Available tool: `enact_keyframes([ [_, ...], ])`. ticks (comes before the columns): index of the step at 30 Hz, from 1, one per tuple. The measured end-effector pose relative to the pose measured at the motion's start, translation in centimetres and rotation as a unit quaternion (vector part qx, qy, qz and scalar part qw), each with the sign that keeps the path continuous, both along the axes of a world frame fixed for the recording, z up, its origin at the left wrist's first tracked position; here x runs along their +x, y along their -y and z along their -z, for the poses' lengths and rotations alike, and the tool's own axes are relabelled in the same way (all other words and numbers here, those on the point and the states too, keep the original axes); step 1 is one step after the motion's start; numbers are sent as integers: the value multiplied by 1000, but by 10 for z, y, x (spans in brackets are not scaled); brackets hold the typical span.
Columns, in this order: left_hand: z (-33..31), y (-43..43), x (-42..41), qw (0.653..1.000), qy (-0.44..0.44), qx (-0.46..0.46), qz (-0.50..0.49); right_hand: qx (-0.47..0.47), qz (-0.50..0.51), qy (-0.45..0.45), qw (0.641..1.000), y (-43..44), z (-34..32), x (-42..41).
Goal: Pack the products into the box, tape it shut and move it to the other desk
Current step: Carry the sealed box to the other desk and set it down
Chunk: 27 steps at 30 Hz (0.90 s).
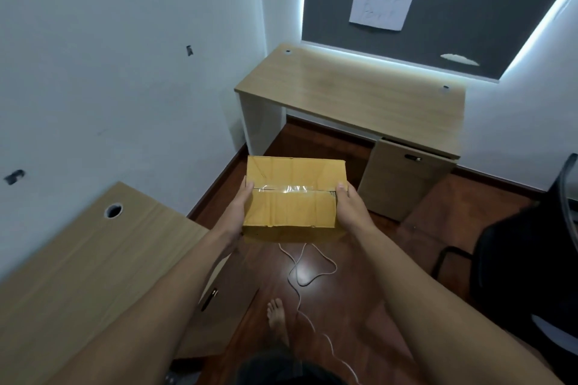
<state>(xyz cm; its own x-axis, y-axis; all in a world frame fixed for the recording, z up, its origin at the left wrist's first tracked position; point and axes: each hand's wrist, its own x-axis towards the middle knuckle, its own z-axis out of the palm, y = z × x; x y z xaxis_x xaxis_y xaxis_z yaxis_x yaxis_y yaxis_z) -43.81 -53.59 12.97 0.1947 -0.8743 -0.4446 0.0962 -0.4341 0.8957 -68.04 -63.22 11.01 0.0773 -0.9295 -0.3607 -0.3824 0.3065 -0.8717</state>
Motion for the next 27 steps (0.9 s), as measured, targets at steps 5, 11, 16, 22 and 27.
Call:
enact_keyframes([
  [5, 13, 61, 10, 999, -3, -21, 34, 2, 20, -1, 1000, 41, -7, 0],
  [11, 19, 138, 33, 998, -14, -34, 54, -3, 42, 12, 999, 100, -16, 11],
  [16, 30, 205, 52, 996, -21, -40, 72, 0, 69, 18, 997, 145, -16, 21],
  [22, 33, 266, 49, 994, -23, -36, 99, 4, 107, 25, 994, 193, -5, 17],
  [27, 31, 307, 35, 993, -43, -26, 105, 12, 111, 31, 993, 230, -8, 3],
])
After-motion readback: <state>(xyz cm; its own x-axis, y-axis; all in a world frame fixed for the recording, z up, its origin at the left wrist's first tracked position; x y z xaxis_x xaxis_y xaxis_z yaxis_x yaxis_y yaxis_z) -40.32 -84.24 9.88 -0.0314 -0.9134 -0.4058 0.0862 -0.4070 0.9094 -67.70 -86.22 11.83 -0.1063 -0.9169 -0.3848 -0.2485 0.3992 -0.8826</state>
